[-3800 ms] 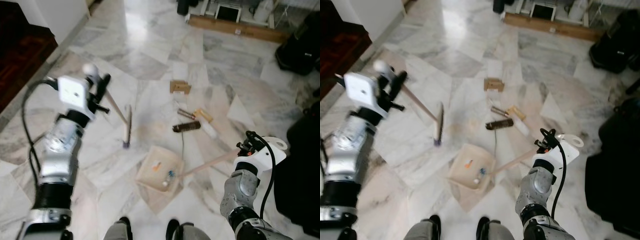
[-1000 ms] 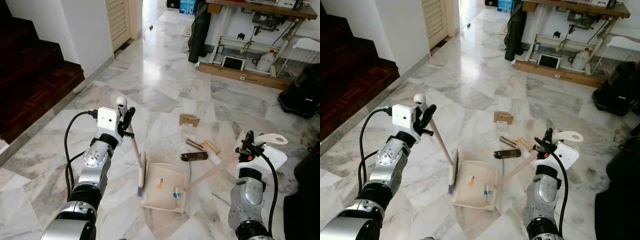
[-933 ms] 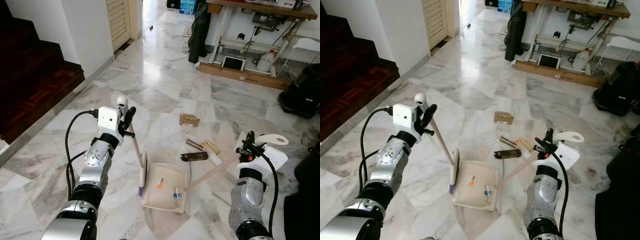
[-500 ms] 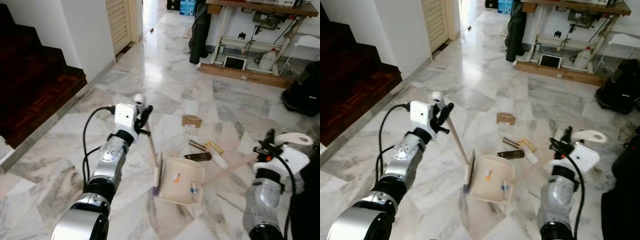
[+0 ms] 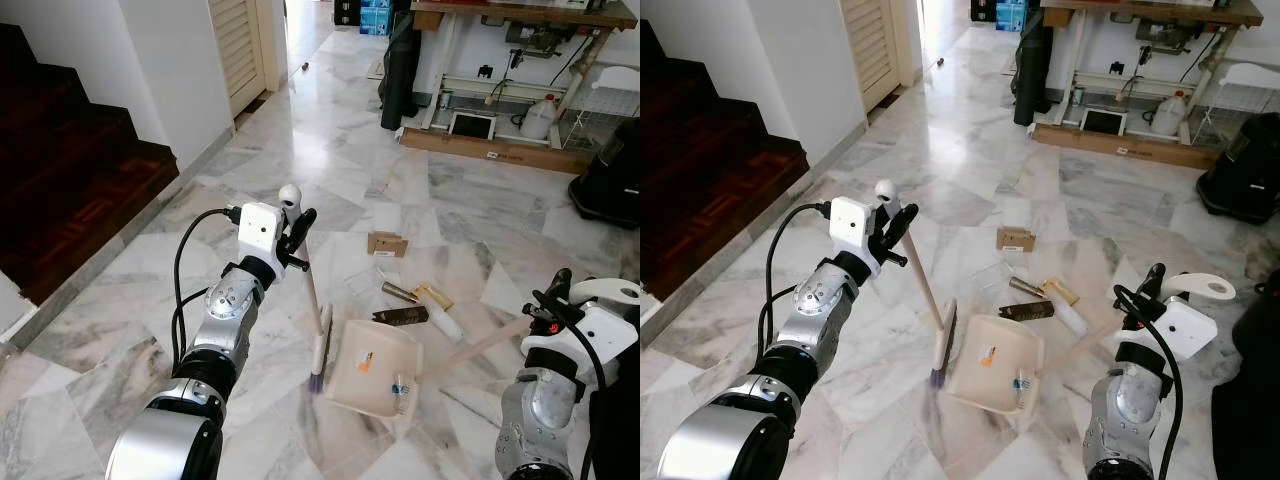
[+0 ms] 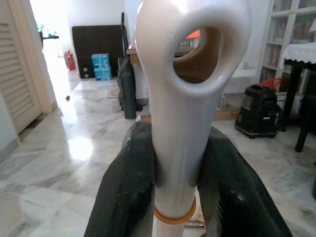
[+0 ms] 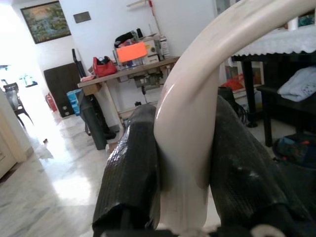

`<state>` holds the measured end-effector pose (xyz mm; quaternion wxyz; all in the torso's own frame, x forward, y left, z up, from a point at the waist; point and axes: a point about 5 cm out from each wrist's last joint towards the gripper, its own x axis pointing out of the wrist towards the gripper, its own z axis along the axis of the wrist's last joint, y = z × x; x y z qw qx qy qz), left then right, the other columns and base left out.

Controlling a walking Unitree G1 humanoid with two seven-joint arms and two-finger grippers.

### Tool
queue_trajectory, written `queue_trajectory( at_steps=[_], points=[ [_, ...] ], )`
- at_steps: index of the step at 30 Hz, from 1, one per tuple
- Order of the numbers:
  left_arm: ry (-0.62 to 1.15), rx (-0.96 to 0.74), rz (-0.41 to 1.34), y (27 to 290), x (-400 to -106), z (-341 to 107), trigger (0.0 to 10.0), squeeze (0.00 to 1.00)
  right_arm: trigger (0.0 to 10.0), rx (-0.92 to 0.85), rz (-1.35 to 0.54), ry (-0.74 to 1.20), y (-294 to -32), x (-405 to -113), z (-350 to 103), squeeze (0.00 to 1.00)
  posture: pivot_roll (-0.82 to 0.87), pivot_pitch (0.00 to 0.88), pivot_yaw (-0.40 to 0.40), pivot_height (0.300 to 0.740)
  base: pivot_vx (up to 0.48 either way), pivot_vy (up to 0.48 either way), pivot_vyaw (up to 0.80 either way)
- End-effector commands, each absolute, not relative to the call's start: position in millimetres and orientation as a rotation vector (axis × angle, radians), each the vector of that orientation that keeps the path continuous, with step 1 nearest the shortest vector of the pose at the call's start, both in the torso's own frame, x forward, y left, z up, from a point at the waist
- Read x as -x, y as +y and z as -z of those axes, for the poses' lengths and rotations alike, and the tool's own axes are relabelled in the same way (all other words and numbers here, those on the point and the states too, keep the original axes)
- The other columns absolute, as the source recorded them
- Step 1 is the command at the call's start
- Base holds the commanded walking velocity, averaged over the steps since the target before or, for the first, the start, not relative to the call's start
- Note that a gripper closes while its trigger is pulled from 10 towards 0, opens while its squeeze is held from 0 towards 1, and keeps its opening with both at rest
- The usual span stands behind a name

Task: Sweep floor

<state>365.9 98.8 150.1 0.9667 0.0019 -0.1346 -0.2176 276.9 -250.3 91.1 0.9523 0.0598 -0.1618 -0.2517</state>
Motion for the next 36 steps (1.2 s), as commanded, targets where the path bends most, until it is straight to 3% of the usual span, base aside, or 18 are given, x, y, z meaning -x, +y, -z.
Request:
queue_trajectory(
  at_steps=[1,36],
  points=[
    [-0.347,-0.028,0.437,99.0,-370.8,-168.7,10.0,0.00,10.0,-0.117,0.497,-0.425,-252.4,-281.7,-113.0,0.00,-0.01,0.000,-0.014,0.740,0.000,0.000,0.00],
    [-0.341,-0.067,0.374,124.8,-370.4,-163.6,10.0,0.00,10.0,-0.116,0.490,-0.411,-245.2,-282.8,-114.9,0.00,0.03,0.000,0.007,0.740,0.000,0.000,0.00]
  ],
)
